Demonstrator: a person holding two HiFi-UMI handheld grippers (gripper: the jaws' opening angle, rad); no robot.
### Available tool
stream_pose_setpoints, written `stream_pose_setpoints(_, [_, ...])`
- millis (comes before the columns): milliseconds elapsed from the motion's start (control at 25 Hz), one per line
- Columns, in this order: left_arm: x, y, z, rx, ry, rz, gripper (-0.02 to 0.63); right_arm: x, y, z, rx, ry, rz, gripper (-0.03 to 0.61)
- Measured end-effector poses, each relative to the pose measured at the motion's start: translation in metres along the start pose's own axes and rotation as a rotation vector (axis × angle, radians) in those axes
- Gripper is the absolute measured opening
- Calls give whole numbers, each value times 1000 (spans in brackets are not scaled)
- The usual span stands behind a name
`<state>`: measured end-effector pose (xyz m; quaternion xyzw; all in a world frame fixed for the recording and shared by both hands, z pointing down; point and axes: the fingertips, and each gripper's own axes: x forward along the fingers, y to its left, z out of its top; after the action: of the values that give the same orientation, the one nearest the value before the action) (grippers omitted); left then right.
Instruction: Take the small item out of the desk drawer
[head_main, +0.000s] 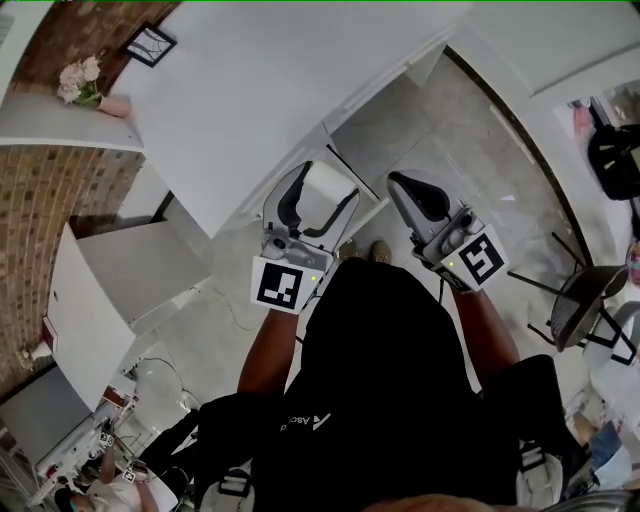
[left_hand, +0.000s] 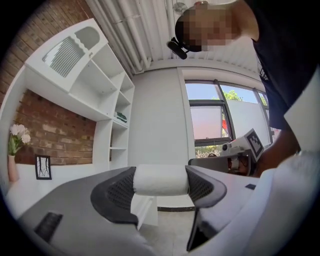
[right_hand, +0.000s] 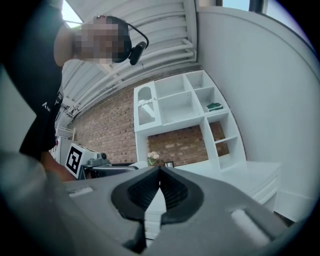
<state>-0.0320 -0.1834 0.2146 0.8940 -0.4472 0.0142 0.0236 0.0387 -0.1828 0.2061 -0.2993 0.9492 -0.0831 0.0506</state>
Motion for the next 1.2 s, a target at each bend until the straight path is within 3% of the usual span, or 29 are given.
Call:
stream_pose_setpoints(480, [-30, -12, 97, 35, -182, -38, 291, -12, 33, 72, -80, -122, -6, 1])
stream_pose_setpoints(1200, [-38, -34, 112, 35, -195, -64, 291, -28, 42, 84, -149, -146, -9, 0])
